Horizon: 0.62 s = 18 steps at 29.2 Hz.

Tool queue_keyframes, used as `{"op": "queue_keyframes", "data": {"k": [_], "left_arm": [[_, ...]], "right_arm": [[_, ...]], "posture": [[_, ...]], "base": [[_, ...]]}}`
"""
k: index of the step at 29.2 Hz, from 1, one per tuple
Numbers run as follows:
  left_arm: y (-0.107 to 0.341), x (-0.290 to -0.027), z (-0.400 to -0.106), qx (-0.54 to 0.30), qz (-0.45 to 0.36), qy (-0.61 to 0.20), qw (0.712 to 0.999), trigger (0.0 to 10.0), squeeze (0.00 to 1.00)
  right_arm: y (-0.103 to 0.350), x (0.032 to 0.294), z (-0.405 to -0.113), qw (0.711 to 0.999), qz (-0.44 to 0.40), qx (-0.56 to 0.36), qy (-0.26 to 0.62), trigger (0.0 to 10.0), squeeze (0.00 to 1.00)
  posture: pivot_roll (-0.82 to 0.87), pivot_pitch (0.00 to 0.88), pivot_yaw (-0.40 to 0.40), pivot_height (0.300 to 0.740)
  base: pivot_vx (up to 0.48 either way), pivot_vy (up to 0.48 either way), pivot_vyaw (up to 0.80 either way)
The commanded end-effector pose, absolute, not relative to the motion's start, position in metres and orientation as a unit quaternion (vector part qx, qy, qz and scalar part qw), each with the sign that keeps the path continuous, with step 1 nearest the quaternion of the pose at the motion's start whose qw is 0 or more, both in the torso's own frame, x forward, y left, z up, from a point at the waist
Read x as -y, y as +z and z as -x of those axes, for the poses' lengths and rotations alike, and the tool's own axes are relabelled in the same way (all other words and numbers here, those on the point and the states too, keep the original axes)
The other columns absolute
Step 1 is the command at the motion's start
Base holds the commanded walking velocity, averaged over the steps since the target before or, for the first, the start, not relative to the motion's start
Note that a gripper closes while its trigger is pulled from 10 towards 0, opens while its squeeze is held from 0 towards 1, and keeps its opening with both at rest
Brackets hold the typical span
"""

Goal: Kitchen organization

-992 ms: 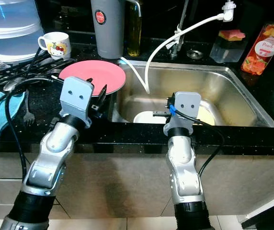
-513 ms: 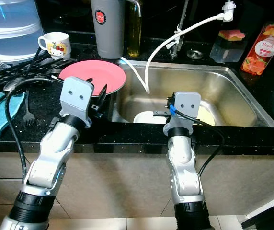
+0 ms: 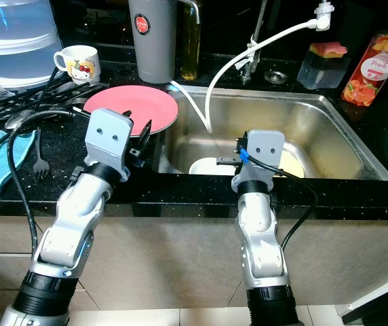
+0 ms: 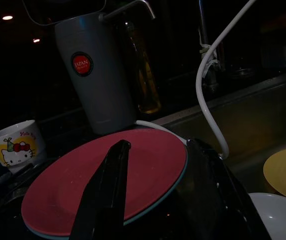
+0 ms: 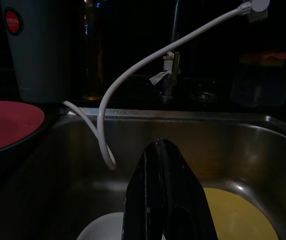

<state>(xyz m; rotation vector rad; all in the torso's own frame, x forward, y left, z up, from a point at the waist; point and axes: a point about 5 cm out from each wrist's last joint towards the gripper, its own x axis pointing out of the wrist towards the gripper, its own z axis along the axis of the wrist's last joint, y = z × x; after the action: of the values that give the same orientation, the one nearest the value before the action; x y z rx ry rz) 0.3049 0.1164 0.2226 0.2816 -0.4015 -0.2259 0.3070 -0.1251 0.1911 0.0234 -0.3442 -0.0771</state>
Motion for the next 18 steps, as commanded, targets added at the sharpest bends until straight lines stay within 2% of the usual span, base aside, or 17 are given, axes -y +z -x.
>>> {"op": "queue_keyframes", "data": {"k": [1,18], "left_arm": [[0.2184,-0.1121,-0.3050,0.193,-0.141,-0.118,0.964,10.0,0.00],[0.2180,-0.1129,-0.3071,0.192,-0.141,-0.117,0.964,10.0,0.00]], "right_arm": [[0.1889,0.1264,-0.3078,0.985,-0.010,0.168,-0.040,10.0,0.00],[0.1908,0.1250,-0.3096,0.985,-0.010,0.170,-0.037,10.0,0.00]], "posture": [[0.21,0.000,-0.068,0.740],[0.21,0.000,-0.074,0.740]], "base": [[0.000,0.000,0.00],[0.000,0.000,0.00]]}}
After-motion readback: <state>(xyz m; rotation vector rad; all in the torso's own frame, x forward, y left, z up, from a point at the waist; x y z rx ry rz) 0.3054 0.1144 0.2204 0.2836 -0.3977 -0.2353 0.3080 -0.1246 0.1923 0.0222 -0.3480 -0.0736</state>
